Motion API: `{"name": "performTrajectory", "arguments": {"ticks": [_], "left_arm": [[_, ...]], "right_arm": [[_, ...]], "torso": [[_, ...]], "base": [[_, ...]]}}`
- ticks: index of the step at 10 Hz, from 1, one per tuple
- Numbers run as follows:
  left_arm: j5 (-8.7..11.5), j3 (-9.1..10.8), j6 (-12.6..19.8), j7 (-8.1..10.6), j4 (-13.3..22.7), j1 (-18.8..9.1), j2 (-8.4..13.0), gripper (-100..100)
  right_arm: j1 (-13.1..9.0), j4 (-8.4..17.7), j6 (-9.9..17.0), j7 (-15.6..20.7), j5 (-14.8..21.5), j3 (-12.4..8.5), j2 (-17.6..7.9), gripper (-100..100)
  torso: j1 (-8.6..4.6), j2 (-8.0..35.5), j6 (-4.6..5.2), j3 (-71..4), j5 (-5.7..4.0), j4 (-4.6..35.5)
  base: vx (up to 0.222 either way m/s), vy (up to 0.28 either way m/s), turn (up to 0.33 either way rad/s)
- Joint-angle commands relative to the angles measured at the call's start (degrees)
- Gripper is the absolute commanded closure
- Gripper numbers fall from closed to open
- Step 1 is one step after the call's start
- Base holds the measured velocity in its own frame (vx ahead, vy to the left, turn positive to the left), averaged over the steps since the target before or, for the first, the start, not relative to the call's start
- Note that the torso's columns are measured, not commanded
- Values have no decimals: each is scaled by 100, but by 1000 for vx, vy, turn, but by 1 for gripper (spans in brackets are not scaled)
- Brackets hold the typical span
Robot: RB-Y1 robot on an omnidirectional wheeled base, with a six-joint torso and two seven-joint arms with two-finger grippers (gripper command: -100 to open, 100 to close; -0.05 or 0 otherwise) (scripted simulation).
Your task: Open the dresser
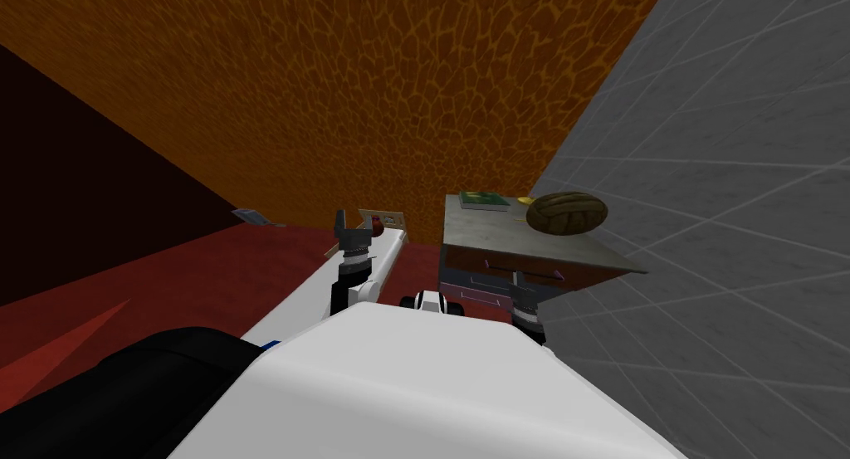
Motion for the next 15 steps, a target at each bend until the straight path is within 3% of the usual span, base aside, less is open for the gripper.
{"name": "performTrajectory", "arguments": {"ticks": [1, 3, 4, 13, 14, 15], "left_arm": [[0, 0, 0, 0, 0, -1, 0, 0], [0, 0, 1, 0, 1, -1, 0, 0], [0, 0, 1, 0, 1, -1, -1, 0], [0, 0, 0, 0, 0, -1, 0, 0], [0, 0, 0, 0, 1, -1, 0, 0], [0, 0, 0, 0, 0, -1, 0, 0]], "right_arm": [[-46, -41, 145, -248, -7, 36, -192, 100], [-81, -135, 298, -470, -12, 70, -356, 100], [-73, -41, 268, -365, -6, 55, -299, 100], [19, -143, 165, -620, -5, 120, -417, 100], [-16, -170, 396, -771, -24, 106, -547, -100], [-47, -205, 479, -857, -38, 104, -626, -100]], "torso": [[4, 17, 8, 12, 2, 5], [24, 13, 12, 5, 22, 16], [39, -2, 3, -8, 36, 21], [32, -1, 1, -7, 35, 22], [36, 0, 0, -7, 38, 24], [31, -30, 4, -19, 28, 8]], "base": [[-186, 73, -27], [-183, 99, -52], [-84, 40, -36], [-162, 21, -31], [-106, 46, -46], [-28, 79, -39]]}}
